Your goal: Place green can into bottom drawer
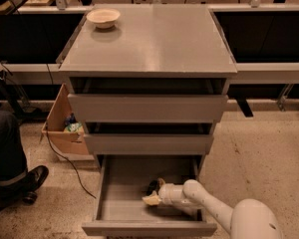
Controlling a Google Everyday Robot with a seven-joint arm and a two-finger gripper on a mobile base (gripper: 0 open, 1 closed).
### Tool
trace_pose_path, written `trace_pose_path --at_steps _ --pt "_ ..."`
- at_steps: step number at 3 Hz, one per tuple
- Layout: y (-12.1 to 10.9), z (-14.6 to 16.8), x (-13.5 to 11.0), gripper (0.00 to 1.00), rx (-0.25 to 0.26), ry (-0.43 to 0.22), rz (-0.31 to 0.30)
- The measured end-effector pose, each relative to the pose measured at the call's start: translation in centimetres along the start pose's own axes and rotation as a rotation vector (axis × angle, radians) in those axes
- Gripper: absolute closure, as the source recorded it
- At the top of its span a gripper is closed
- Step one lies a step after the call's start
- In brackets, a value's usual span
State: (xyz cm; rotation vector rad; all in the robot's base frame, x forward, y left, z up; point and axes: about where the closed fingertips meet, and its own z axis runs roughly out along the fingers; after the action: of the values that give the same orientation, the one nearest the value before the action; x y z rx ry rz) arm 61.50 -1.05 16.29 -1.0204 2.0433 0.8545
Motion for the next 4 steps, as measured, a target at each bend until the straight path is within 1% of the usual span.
trace_pose_path --at_steps 1,4 --pt "0.14 1.34 1.00 0.86 -0.014 -0.003 0.001" --pt "0.56 2.18 1.54 0.16 -0.034 -0.011 0.006"
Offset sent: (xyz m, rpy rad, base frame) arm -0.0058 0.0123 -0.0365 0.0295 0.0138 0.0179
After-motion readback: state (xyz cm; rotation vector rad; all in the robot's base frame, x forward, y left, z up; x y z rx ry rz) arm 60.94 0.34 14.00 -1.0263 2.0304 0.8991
